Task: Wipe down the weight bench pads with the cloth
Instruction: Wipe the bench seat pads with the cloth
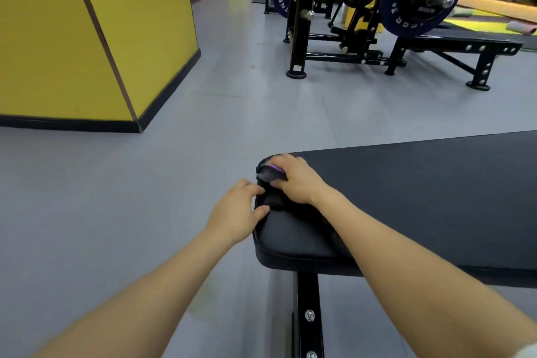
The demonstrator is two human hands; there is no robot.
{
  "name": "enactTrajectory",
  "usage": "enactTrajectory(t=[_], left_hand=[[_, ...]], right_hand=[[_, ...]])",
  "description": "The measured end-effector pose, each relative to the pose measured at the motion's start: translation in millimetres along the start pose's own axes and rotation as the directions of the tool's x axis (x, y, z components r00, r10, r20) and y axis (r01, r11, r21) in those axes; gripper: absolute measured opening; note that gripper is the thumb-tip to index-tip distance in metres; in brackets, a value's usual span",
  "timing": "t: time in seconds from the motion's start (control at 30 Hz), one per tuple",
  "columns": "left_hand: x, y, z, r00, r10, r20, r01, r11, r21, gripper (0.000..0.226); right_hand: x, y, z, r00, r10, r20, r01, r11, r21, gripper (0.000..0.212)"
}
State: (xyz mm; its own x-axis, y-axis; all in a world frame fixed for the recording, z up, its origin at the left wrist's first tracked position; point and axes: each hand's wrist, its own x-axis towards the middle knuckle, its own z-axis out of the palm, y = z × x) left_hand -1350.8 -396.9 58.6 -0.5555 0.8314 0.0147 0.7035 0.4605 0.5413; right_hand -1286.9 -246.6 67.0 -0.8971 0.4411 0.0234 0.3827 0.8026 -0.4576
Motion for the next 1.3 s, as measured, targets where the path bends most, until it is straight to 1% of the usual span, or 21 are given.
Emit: enactTrajectory(t=[0.1,0.17,0.2,0.27,0.33,0.37,0.43,0.5,0.57,0.67,0.73,0.8,0.87,0.93,1.0,1.07,1.2,1.23,1.3], left_hand=[[-13,3,2,0.999,-0.038,0.013,0.039,0.997,-0.063,0.031],[-16,11,5,0.999,-0.052,0.004,0.052,0.994,-0.098,0.031],[-16,14,7,0.998,-0.057,-0.006,0.056,0.992,-0.111,0.034],[-15,17,12,0.998,-0.065,-0.020,0.062,0.991,-0.119,0.038],[-12,18,14,0.998,-0.067,-0.019,0.065,0.993,-0.100,0.039],[-10,17,15,0.997,-0.069,-0.025,0.067,0.993,-0.093,0.039],[-8,16,16,0.996,-0.077,-0.040,0.073,0.994,-0.080,0.039],[-10,17,17,0.996,-0.086,-0.036,0.084,0.994,-0.064,0.037],[-11,18,17,0.996,-0.084,-0.031,0.083,0.995,-0.047,0.036],[-13,20,17,0.996,-0.083,-0.037,0.081,0.996,-0.032,0.035],[-14,22,17,0.996,-0.077,-0.038,0.076,0.997,-0.023,0.034],[-14,22,18,0.997,-0.070,-0.036,0.069,0.997,-0.017,0.034],[-14,20,19,0.997,-0.072,-0.035,0.072,0.997,-0.015,0.034],[-13,20,20,0.997,-0.072,-0.037,0.072,0.997,-0.018,0.034],[-12,20,20,0.997,-0.066,-0.041,0.066,0.998,-0.012,0.035],[-13,21,20,0.997,-0.072,-0.037,0.071,0.997,-0.006,0.035],[-14,22,19,0.996,-0.086,-0.034,0.086,0.996,0.015,0.035],[-15,23,19,0.995,-0.090,-0.031,0.091,0.996,0.017,0.035],[-14,24,19,0.996,-0.088,-0.025,0.089,0.996,0.029,0.035]], right_hand=[[-36,0,-5,0.996,-0.072,0.045,0.070,0.996,0.049,0.038],[-51,10,-10,0.996,-0.086,0.030,0.085,0.996,0.038,0.038],[-51,19,-15,0.997,-0.077,-0.003,0.078,0.997,0.017,0.039],[-37,41,-24,0.993,-0.024,-0.114,0.016,0.997,-0.073,0.042],[-18,55,-30,0.971,0.086,-0.223,-0.119,0.983,-0.139,0.041],[-11,58,-30,0.958,0.127,-0.256,-0.169,0.974,-0.150,0.039],[-4,54,-25,0.947,0.161,-0.277,-0.210,0.965,-0.156,0.037],[-17,45,-21,0.961,0.128,-0.244,-0.168,0.974,-0.150,0.039],[-47,35,-17,0.980,0.042,-0.197,-0.069,0.989,-0.132,0.041],[-92,23,-12,0.983,-0.093,-0.161,0.084,0.994,-0.064,0.035],[-95,27,-16,0.984,-0.106,-0.141,0.097,0.993,-0.071,0.033],[-71,40,-26,0.988,-0.057,-0.146,0.038,0.991,-0.127,0.036],[-44,57,-37,0.980,0.058,-0.190,-0.091,0.982,-0.167,0.038],[-26,69,-39,0.955,0.159,-0.249,-0.206,0.963,-0.173,0.038],[-28,64,-34,0.944,0.178,-0.278,-0.232,0.956,-0.177,0.038],[-51,49,-27,0.960,0.130,-0.248,-0.176,0.969,-0.173,0.038],[-116,30,-20,0.986,-0.059,-0.159,0.047,0.996,-0.079,0.032],[-123,31,-19,0.985,-0.086,-0.147,0.077,0.995,-0.067,0.031],[-114,39,-27,0.987,-0.072,-0.143,0.059,0.994,-0.091,0.033]])
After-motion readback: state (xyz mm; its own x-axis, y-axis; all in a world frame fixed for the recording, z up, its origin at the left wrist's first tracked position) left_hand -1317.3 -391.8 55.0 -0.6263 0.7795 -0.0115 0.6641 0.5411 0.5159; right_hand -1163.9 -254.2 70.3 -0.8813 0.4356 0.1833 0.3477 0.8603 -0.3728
